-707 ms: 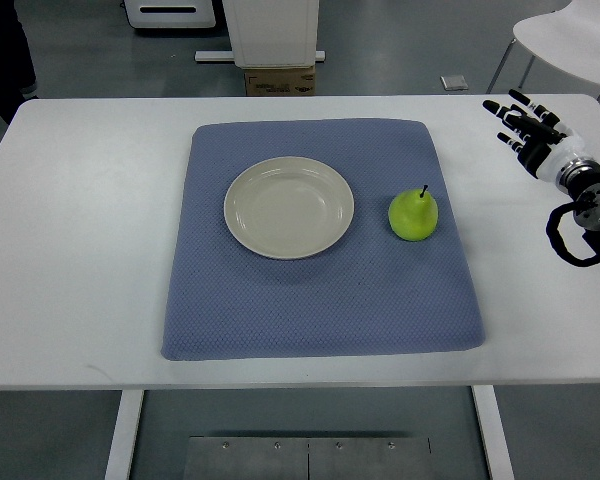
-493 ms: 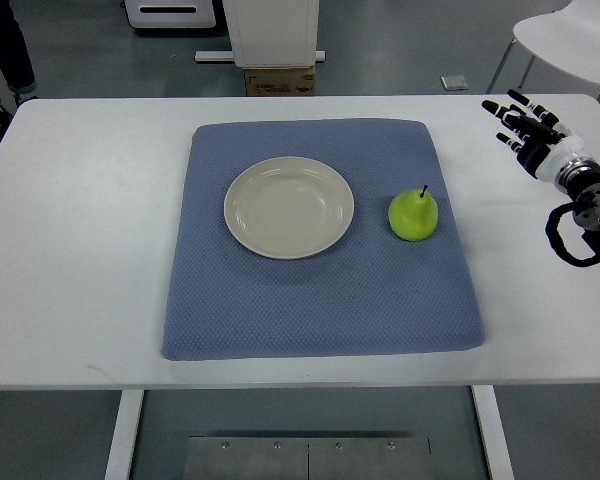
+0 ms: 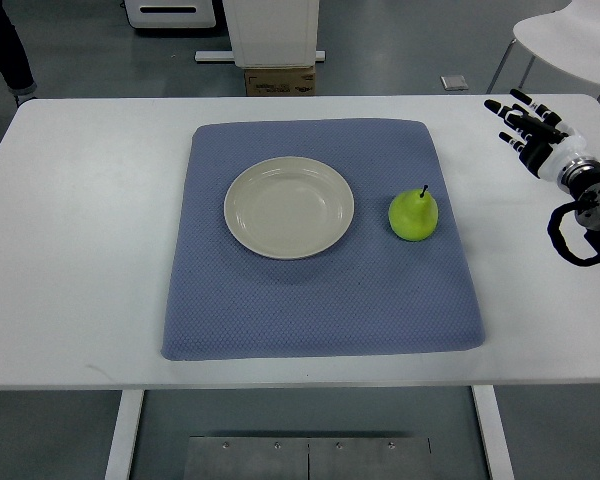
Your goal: Place pear on plate with right hand
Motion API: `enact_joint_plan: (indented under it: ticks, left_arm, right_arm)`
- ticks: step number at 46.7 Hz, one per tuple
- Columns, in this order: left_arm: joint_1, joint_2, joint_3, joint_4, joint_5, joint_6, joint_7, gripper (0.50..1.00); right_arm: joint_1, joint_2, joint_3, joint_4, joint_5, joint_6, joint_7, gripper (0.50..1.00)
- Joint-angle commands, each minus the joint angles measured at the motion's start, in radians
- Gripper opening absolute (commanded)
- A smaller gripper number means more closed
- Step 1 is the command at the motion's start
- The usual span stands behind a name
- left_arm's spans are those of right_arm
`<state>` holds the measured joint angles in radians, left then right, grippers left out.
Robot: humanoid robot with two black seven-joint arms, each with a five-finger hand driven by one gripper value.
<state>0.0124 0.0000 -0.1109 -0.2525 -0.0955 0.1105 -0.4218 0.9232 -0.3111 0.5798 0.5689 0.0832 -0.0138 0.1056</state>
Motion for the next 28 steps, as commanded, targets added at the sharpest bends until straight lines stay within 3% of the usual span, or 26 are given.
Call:
enact_joint_plan:
  ticks: [1,18,28]
  left_arm:
    - [0.000,0.000,0.000,-0.001,0.000,0.000,0.000,1.000]
    - [0.000,0.000,0.000,-0.001,0.000,0.000,0.000,1.000]
    - [0.000,0.000,0.000,0.001,0.000,0.000,0.000,1.000]
  right_arm:
    - [-0.003,0.001,0.000,-0.001,0.000,-0.002,0.003,1.000]
    - [-0.004,0.003,0.000,-0.006,0.000,-0.002,0.019,1.000]
    - [-0.014,0.009,-0.003,-0.024,0.000,-0.002,0.150,1.000]
